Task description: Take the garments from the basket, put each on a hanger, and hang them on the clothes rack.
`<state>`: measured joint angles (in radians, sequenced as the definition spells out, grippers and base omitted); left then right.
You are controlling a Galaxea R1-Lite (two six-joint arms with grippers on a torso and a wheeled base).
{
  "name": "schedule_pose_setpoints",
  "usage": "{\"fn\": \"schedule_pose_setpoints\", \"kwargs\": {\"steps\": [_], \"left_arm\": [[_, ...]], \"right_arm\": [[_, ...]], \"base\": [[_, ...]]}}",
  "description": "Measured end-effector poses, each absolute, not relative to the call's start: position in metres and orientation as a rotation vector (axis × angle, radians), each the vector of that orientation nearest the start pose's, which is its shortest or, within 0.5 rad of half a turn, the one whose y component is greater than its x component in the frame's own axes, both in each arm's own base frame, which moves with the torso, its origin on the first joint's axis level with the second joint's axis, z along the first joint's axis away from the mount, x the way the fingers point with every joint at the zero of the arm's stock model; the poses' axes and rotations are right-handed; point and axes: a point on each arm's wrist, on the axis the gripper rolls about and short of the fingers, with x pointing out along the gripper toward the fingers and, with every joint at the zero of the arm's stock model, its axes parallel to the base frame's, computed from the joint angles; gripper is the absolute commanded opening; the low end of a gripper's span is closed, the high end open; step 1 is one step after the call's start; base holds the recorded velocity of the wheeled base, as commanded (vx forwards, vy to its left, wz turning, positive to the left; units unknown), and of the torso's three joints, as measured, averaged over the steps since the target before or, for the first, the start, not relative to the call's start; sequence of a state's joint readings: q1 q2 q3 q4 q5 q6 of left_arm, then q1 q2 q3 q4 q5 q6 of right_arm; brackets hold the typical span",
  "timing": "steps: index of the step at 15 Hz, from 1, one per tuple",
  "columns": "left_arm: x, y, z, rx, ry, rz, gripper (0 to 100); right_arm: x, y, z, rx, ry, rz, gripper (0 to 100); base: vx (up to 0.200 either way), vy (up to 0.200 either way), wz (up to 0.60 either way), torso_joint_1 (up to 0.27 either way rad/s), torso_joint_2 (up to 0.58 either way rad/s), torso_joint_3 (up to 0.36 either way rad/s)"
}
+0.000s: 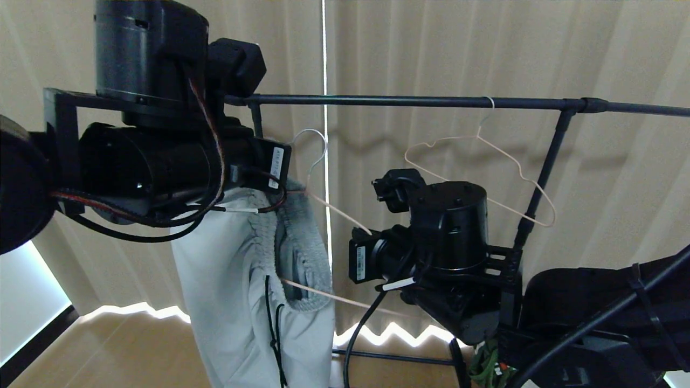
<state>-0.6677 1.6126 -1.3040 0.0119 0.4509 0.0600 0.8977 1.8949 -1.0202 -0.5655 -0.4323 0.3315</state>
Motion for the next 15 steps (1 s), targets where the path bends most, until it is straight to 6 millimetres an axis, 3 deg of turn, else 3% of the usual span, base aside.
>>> {"fn": "schedule_pose_setpoints", "kwargs": {"steps": [4,10,11,15], "left_arm": [[0.228,-0.177,0.280,0.298,0.282,-0.265,0],[0.212,-0.168,0.276,0.316,0.290,-0.386,0],[0.211,-0.167,0.276,0.315,0.288,-0.391,100],[0.203,-0.167,0.281,0.301,0.271,-0.449,100]], "right_arm": [[0.229,0.272,0.164,0.107,0.260,0.433,0],[0.226,0.248,0.160,0.029,0.092,0.513,0],[0.226,0.247,0.161,0.030,0.088,0.510,0],[0.230,0.240,0.165,0.038,0.077,0.489,0]], "base": [[0.000,0.000,0.00,0.000,0.00,0.000],[0.000,0.000,0.00,0.000,0.00,0.000],[0.000,0.000,0.00,0.000,0.00,0.000],[0.000,0.000,0.00,0.000,0.00,0.000]]}}
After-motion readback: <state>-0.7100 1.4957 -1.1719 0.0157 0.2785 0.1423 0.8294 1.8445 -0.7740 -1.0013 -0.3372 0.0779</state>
